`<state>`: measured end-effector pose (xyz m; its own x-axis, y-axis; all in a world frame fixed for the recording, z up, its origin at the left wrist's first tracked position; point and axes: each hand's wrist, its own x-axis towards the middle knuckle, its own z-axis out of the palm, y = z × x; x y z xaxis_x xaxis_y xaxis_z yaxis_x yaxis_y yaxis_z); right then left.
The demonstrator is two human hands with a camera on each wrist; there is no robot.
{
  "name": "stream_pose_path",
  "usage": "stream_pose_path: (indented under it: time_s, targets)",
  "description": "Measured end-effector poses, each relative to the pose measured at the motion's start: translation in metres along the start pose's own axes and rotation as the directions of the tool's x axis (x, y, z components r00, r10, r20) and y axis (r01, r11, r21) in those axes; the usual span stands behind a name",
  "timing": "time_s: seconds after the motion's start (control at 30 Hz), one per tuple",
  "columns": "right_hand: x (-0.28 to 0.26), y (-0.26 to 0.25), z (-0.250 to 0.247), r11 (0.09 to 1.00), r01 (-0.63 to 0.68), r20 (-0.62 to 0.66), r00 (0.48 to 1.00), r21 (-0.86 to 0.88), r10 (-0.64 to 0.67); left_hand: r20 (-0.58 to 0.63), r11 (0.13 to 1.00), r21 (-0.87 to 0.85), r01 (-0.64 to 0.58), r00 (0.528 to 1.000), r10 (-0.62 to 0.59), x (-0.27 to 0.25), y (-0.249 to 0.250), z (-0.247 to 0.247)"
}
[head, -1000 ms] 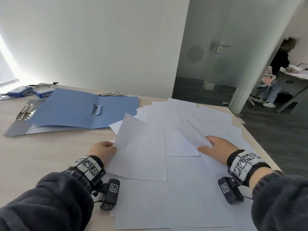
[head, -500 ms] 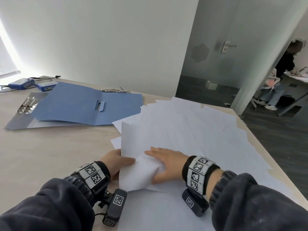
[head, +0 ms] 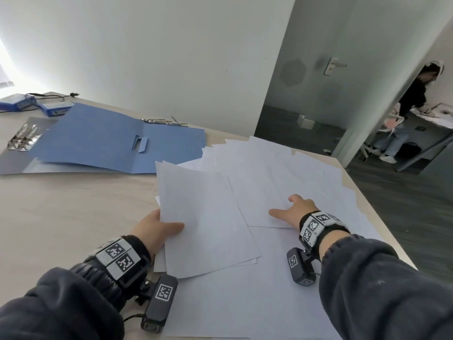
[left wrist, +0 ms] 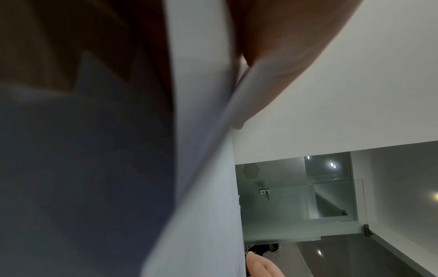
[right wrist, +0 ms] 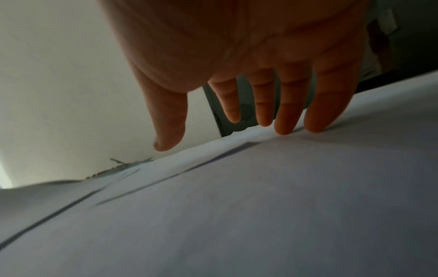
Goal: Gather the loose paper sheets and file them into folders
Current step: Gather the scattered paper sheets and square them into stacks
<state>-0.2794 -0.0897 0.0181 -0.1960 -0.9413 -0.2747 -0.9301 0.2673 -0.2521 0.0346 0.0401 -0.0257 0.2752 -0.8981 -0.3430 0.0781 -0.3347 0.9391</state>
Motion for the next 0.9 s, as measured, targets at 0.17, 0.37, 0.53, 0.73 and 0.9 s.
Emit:
stream_pose_path:
  time_s: [0.17, 0.37, 0.53, 0.73, 0.9]
  targets:
    - [0.005, -0.016, 0.007, 0.996, -0.020, 0.029, 0.999, -0.084, 0.022, 0.007, 1.000, 0.027, 0.001, 1.000, -0.001, -0.002, 0.003, 0.002]
    - [0.020, -0.007, 0.008, 0.980, -0.033, 0.044, 0.999, 0.197, 0.025, -0.009, 0.999, 0.045, 0.007, 1.000, -0.006, -0.001, 0.003, 0.002]
    - [0.032, 0.023, -0.002, 0.913, -0.060, -0.011, 0.997, 0.403, 0.070, -0.017, 0.999, 0.016, 0.032, 0.999, -0.031, -0.002, 0.004, 0.002]
    - [0.037, 0.076, -0.026, 0.812, -0.148, -0.085, 0.968, 0.564, 0.236, -0.068, 0.983, -0.162, 0.088, 0.993, -0.100, 0.000, 0.003, 0.001]
    - [0.033, 0.097, -0.028, 0.804, -0.102, -0.086, 0.979, 0.585, 0.187, -0.098, 0.984, -0.148, 0.096, 0.989, -0.111, -0.001, 0.005, 0.002]
